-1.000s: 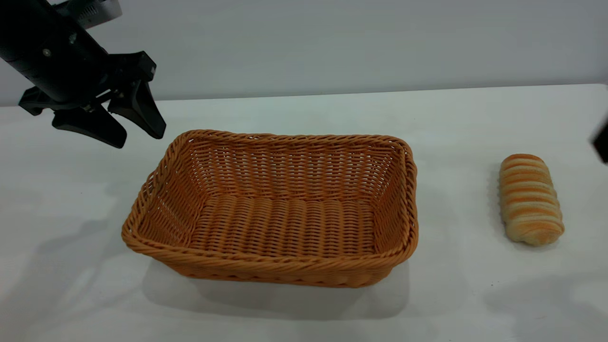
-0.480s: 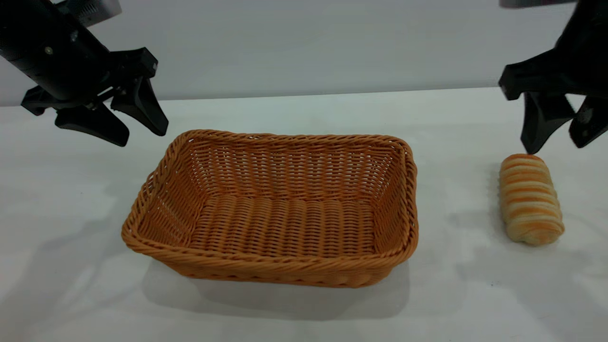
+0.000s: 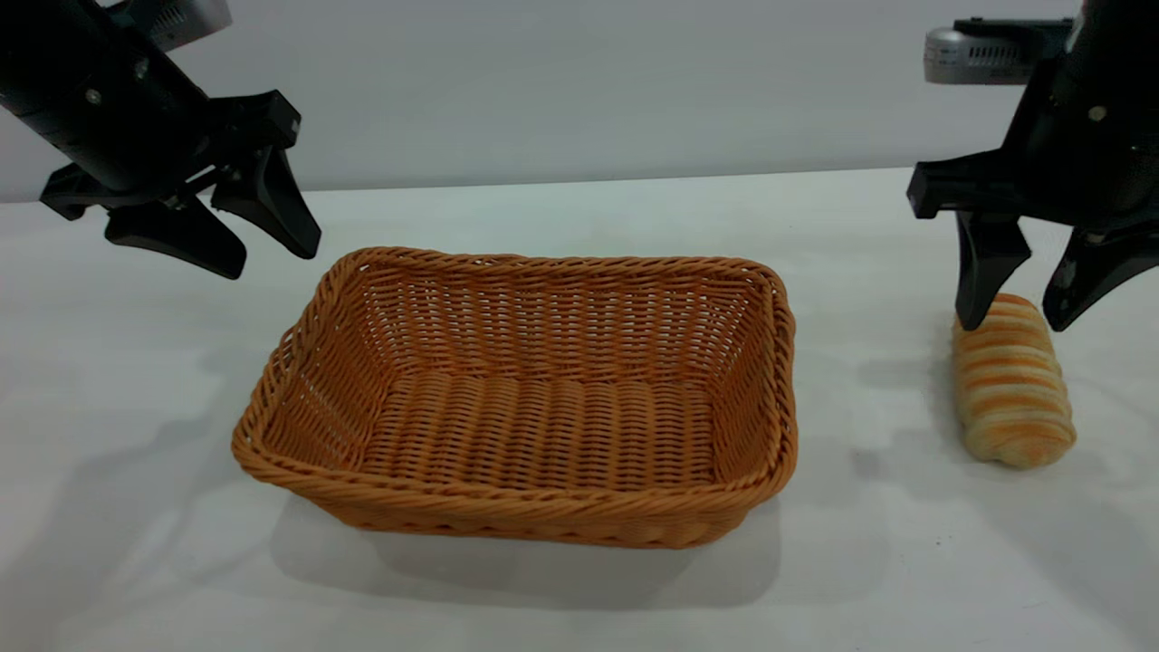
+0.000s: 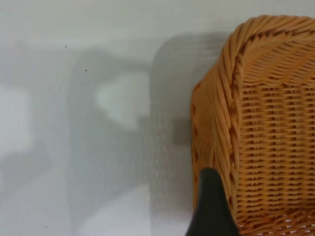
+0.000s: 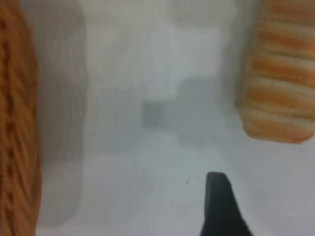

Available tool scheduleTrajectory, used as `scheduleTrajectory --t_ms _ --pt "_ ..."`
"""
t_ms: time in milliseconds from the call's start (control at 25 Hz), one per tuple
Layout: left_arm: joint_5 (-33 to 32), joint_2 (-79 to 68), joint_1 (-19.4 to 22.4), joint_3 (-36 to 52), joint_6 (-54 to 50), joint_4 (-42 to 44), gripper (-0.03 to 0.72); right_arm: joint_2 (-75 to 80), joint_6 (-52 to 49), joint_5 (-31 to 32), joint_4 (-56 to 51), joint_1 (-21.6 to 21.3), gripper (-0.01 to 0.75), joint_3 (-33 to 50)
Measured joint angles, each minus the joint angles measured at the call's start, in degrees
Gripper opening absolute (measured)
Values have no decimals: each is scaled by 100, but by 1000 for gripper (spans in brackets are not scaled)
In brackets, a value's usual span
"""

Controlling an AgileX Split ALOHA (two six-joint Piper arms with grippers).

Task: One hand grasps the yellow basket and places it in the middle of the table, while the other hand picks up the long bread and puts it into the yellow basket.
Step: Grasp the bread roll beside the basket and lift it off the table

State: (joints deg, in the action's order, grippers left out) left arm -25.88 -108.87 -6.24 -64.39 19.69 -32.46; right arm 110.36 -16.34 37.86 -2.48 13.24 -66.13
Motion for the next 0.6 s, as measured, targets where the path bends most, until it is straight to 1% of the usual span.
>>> scheduleTrajectory --t_ms 320,600 --pt "-19 0 0 0 0 0 572 400 235 -24 -228 -49 500 -355" --pt "-52 0 -67 0 0 0 572 512 351 -266 -123 -49 504 -438"
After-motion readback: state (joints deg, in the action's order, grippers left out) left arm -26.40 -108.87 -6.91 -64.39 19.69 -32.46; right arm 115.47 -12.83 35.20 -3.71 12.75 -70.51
